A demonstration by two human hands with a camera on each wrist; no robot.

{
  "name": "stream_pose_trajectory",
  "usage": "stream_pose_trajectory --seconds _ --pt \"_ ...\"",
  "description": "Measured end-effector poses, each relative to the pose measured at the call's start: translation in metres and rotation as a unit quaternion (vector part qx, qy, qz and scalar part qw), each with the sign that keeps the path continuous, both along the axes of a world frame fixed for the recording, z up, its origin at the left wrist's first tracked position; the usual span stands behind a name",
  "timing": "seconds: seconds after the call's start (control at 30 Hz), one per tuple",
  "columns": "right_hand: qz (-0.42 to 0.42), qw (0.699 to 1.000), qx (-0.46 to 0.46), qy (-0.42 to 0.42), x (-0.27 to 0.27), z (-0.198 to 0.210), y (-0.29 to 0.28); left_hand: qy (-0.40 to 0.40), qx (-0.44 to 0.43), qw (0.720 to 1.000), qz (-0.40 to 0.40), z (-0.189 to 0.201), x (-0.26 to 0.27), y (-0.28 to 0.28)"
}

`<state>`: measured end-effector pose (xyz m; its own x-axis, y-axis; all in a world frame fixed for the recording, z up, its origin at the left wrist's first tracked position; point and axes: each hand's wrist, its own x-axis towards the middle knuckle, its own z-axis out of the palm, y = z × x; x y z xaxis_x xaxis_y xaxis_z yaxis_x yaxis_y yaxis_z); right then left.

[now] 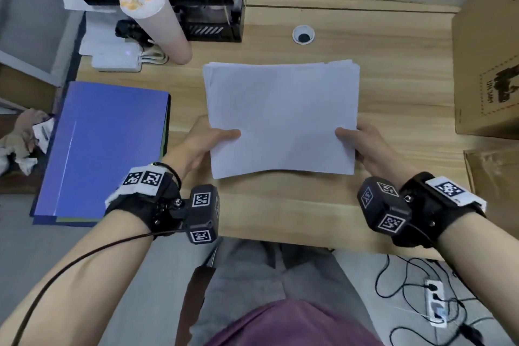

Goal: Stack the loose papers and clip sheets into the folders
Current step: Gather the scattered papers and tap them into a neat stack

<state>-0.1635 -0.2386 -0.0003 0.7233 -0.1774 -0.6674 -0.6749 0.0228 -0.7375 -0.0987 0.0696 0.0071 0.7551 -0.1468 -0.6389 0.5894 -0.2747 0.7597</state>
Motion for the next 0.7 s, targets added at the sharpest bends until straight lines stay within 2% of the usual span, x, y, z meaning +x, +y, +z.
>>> stream_pose_trajectory --seconds 0.07,0.13,0.23,0.37,0.43,0.57,0.7 --pt "0.021 0.999 -0.038 -0.021 0.007 0.007 0.015 -0.018 0.016 0.999 0.035 0.0 0.011 0.0" --pt "0.001 0.997 -0.053 -0.05 0.021 0.02 0.03 -0.032 0.005 0.998 0.061 0.008 0.026 -0.001" --pt "-0.07 0.989 -0.069 -0.114 0.046 0.05 0.045 -0.1 -0.036 0.992 0.069 0.036 0.052 -0.001" --pt "-0.16 0.969 -0.035 -0.184 0.068 0.075 0.049 -0.195 -0.066 0.974 0.098 0.06 0.079 0.016" --pt "-0.161 0.971 -0.052 -0.172 0.064 0.066 0.048 -0.201 -0.05 0.975 0.078 0.055 0.078 0.025" --pt "-0.109 0.986 -0.069 -0.104 0.035 0.029 0.057 -0.138 -0.006 0.99 0.0 0.025 0.053 0.035" --pt "-0.123 0.988 -0.07 -0.064 0.022 0.012 0.064 -0.12 0.023 0.992 0.016 0.015 0.045 0.03"
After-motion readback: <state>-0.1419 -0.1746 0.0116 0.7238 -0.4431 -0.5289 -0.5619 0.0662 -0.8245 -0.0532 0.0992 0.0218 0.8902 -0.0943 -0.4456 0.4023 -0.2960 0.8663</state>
